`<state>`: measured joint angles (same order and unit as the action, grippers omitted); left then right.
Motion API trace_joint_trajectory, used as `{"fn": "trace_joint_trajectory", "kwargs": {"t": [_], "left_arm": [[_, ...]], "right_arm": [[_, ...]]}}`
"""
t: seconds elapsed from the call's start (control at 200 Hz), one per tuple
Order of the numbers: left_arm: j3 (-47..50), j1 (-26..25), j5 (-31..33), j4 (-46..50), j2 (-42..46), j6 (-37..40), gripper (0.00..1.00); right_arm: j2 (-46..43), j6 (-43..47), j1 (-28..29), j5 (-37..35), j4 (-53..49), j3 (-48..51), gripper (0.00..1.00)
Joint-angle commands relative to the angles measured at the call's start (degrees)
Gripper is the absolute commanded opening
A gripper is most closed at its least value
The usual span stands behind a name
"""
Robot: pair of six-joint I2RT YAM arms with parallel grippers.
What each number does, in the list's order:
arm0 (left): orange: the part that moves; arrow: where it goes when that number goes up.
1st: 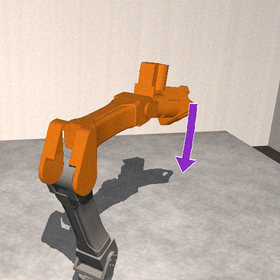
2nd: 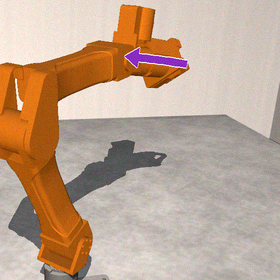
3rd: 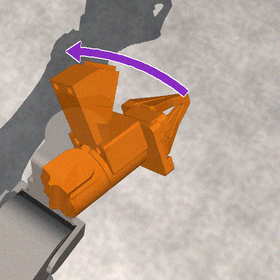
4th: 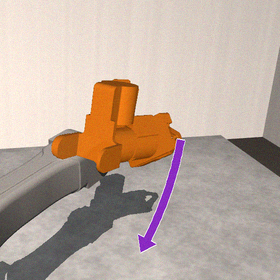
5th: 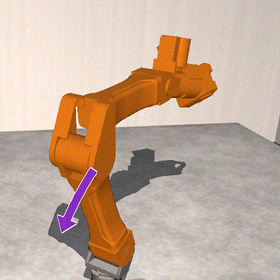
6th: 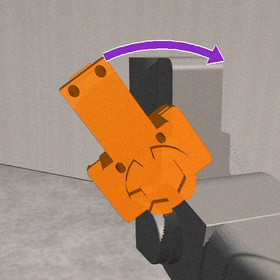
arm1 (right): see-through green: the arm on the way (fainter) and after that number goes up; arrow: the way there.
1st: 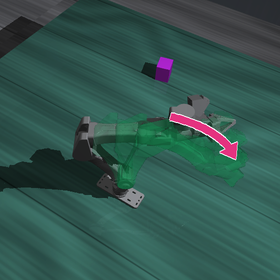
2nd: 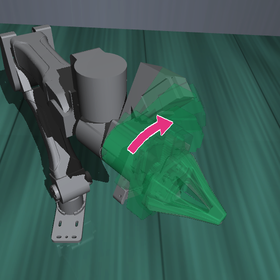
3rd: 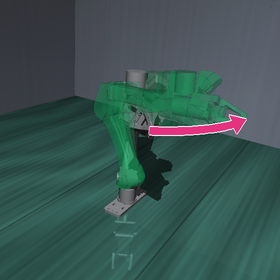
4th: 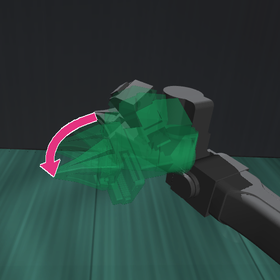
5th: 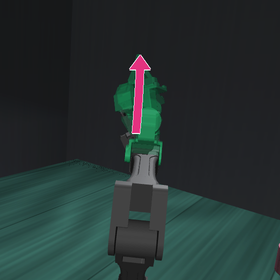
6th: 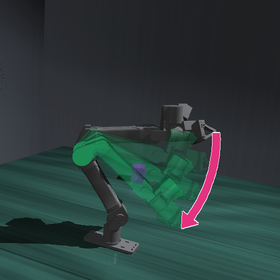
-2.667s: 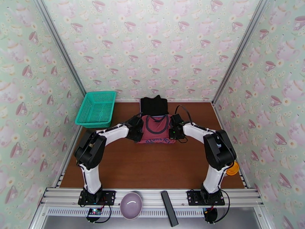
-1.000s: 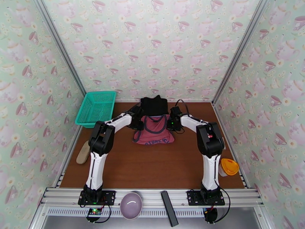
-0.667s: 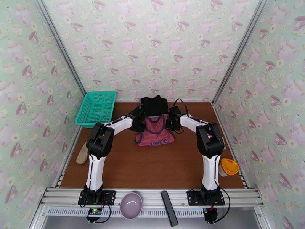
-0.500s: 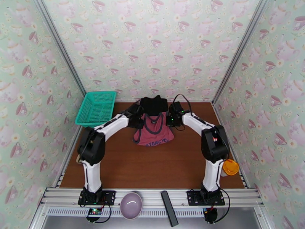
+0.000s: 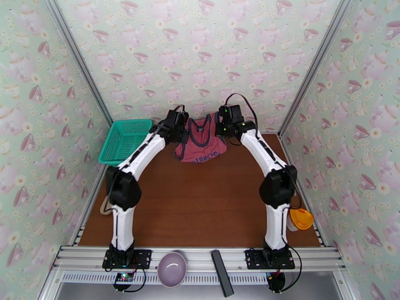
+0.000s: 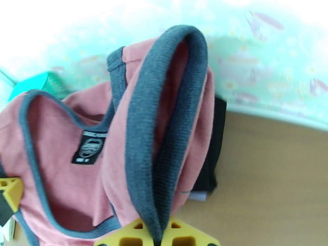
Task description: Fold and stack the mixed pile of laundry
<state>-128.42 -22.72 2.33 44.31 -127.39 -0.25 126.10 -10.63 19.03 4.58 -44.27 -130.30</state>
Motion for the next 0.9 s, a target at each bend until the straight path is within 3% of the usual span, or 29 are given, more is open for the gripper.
{"fn": "trace_joint_trajectory", "kwargs": {"t": [0.0,0.135,0.611,0.646,0.796,0.877,0.892], "left_arm": [[-11.27,1.91,-0.20,3.64,-8.22,3.30,0.00],[-21.31,3.59,-0.13,2.66,-16.35,3.76,0.00],[-23.37,4.52,-3.08,-12.47,-29.14,3.25,0.00],[-23.37,4.48,-3.01,-13.07,-29.62,3.11,0.10],[-22.63,4.59,-1.66,-14.23,-30.31,3.39,0.79],[-21.68,4.71,-0.66,-14.85,-29.35,3.85,0.99],[-21.50,4.85,-0.50,-14.99,-29.05,3.90,1.00]], "right_arm": [[7.80,0.86,-1.88,-1.37,-5.61,-9.41,0.00],[13.95,-1.66,-3.14,-0.64,-2.96,-15.60,0.00],[27.80,-4.19,-5.14,-5.48,10.70,-23.07,0.02],[28.32,-4.37,-5.22,-5.76,11.67,-23.16,0.10],[29.81,-4.48,-5.23,-5.62,13.42,-23.27,0.45],[29.66,-4.49,-5.23,-5.53,13.07,-23.20,0.55],[29.44,-4.43,-5.23,-5.57,12.87,-23.15,0.62]]}}
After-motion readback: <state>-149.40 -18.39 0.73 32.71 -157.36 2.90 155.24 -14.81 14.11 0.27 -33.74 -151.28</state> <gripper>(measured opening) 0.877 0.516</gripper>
